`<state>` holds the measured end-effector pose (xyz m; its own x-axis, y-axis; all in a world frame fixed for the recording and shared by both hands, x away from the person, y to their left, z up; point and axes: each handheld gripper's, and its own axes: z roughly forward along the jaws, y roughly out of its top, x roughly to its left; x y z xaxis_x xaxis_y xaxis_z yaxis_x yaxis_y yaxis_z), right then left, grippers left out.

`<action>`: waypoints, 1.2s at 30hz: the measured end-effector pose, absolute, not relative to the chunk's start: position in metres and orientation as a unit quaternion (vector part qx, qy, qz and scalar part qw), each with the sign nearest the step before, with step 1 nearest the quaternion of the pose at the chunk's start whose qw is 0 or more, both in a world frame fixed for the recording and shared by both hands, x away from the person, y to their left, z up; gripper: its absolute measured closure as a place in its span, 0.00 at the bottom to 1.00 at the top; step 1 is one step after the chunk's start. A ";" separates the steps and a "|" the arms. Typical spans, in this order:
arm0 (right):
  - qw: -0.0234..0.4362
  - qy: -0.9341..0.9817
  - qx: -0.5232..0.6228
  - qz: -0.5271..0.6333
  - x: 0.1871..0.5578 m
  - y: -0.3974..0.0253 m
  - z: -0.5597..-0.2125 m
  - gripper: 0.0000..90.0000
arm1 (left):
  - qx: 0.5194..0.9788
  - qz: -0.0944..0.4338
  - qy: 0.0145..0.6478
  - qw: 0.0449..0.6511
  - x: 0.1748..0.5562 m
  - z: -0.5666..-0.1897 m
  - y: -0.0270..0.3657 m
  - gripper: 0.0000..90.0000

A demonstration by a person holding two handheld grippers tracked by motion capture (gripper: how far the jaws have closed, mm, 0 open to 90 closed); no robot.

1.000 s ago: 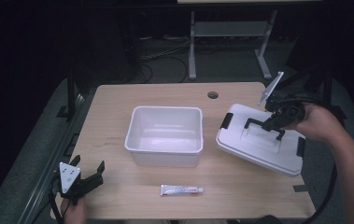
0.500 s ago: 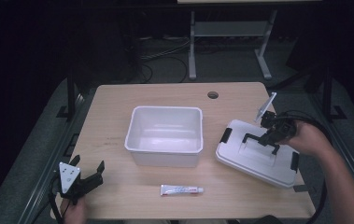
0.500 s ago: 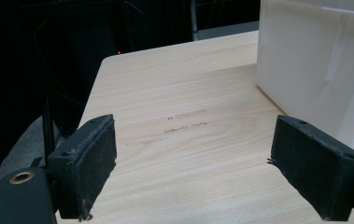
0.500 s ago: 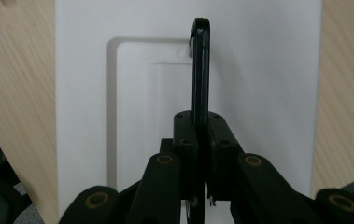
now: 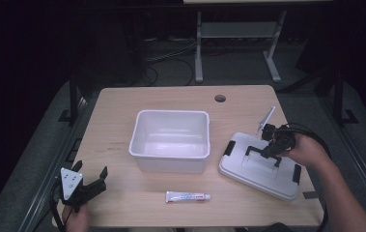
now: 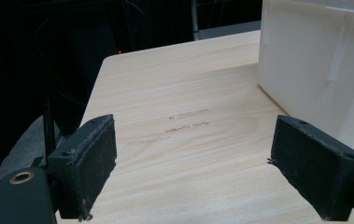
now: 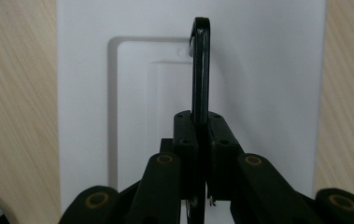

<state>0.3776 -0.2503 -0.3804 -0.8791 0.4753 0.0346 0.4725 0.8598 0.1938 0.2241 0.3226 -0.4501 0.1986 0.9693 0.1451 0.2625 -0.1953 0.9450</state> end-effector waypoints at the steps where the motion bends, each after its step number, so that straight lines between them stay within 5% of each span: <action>1: 0.007 0.964 0.246 0.098 0.378 -0.250 -0.382 0.93 | 0.649 0.419 0.474 0.422 0.224 -0.450 0.323 0.15; 25: 0.000 0.963 0.250 0.099 0.376 -0.249 -0.389 0.92 | 0.644 0.419 0.478 0.426 0.224 -0.450 0.325 0.15; 36: 0.000 0.960 0.249 0.124 0.367 -0.246 -0.373 0.72 | 0.644 0.418 0.479 0.426 0.223 -0.450 0.325 0.15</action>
